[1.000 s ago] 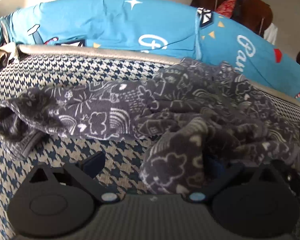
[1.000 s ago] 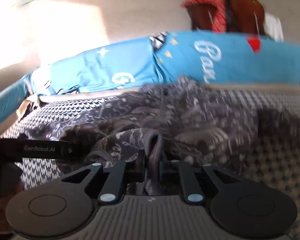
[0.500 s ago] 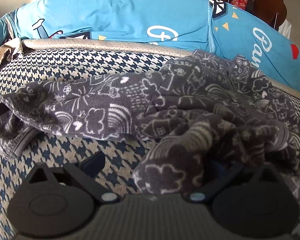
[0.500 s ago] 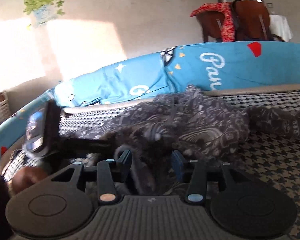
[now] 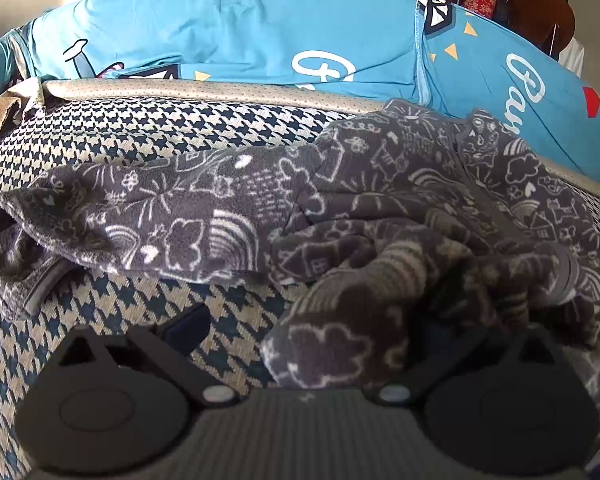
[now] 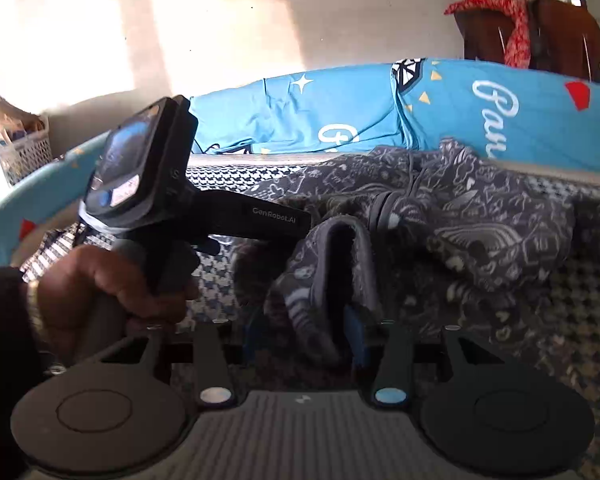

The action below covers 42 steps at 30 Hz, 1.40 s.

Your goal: Fold clothes

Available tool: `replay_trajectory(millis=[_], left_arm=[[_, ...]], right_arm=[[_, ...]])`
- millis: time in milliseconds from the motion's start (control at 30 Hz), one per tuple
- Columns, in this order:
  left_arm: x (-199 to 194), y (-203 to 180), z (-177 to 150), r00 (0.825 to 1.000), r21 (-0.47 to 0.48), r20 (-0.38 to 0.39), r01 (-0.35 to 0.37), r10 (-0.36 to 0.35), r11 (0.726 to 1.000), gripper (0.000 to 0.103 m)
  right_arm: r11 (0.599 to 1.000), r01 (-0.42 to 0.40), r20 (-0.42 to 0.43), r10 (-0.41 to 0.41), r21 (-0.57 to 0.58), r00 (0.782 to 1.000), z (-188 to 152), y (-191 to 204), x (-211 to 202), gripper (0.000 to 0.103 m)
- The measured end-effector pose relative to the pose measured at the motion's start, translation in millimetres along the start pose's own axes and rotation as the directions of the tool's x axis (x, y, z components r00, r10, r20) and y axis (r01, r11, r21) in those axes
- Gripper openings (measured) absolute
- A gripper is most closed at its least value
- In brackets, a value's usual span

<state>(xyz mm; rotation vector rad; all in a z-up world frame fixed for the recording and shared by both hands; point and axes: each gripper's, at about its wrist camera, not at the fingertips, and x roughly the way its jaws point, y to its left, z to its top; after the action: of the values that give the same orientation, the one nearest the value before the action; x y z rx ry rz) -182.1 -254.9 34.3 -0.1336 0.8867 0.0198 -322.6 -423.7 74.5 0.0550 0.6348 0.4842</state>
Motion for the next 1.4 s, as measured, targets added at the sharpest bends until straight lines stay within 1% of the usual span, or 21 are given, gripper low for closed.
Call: replay_trajectory(millis=[67,100,133,200,233,400,433,467,533,700,833,933,1033,1133,1267,1300,1367,1400], left_arm=[[0,0,0,1.0,-0.001,-0.001,0.002,-0.002,1.0,0.102],[0,0,0,1.0,0.0,-0.001,0.002,-0.002,1.0,0.102],[1,-1,0,1.0,0.0,-0.001,0.0,0.0,1.0,0.102],[1,-1,0,1.0,0.003,-0.003,0.0,0.0,1.0,0.102],[1,-1,0,1.0,0.003,-0.004,0.001,-0.001,1.0,0.102],[-2,1,-1,1.0,0.006,-0.003,0.002,-0.002,1.0,0.102],[-4,2,-1,1.0,0.003,-0.004,0.003,-0.003,1.0,0.102],[-5,4,-2,1.0,0.0,-0.004,0.005,-0.005,1.0,0.102],[-12,8,-2,1.0,-0.003,0.002,0.015,-0.015,1.0,0.102],[-38,20,-4,0.998,0.005,0.047,0.035,-0.036,0.999,0.102],[-63,41,-11,0.995,-0.034,0.084,0.063,-0.06,0.997,0.102],[-83,57,-17,0.991,-0.052,0.119,0.066,-0.06,0.996,0.102],[-99,69,-23,0.988,-0.05,0.148,0.061,-0.053,0.997,0.102],[-110,76,-30,0.985,-0.035,0.166,0.056,-0.049,0.998,0.102],[-116,79,-37,0.983,-0.013,0.177,0.048,-0.045,0.999,0.102],[-116,80,-39,0.983,-0.012,0.179,0.043,-0.04,0.999,0.102],[-116,80,-41,0.984,-0.013,0.173,0.044,-0.041,0.999,0.102],[-116,79,-43,0.985,-0.011,0.169,0.046,-0.044,0.999,0.102]], right_arm=[[1.0,0.011,-0.004,-0.011,-0.018,1.0,-1,3,6,0.044],[1.0,0.017,-0.006,-0.017,-0.027,1.0,-2,4,9,0.042],[0.999,0.022,-0.008,-0.022,-0.036,1.0,-2,5,12,0.034],[0.998,0.033,-0.012,-0.034,-0.054,0.999,-3,8,19,0.023],[0.997,0.038,-0.014,-0.039,-0.063,0.999,-4,10,22,0.022],[0.992,0.071,-0.026,-0.074,-0.102,0.997,-7,16,36,0.021],[0.991,0.081,-0.03,-0.085,-0.105,0.996,-8,16,38,0.011],[0.993,0.07,-0.029,-0.073,-0.093,0.997,-7,17,36,0.008],[0.996,0.048,-0.027,-0.05,-0.069,0.998,-5,17,32,0.007],[0.999,-0.041,0.021,0.041,0.008,0.999,-6,30,6,0.007],[0.993,-0.107,0.054,0.104,0.053,0.993,-11,49,-11,0.007],[0.988,-0.14,0.071,0.135,0.072,0.988,-13,67,-22,0.007],[0.985,-0.142,0.088,0.134,0.093,0.987,-13,78,-27,0.007],[0.987,-0.141,0.092,0.134,0.076,0.987,-13,91,-31,0.007],[0.978,-0.194,0.071,0.189,0.073,0.979,-11,104,-28,0.007],[0.977,-0.203,0.048,0.2,0.061,0.979,-12,108,-24,0.007],[0.986,-0.163,0.03,0.162,0.044,0.986,-17,114,-21,0.011],[0.987,-0.156,0.019,0.155,0.045,0.988,-19,113,-20,0.013]])
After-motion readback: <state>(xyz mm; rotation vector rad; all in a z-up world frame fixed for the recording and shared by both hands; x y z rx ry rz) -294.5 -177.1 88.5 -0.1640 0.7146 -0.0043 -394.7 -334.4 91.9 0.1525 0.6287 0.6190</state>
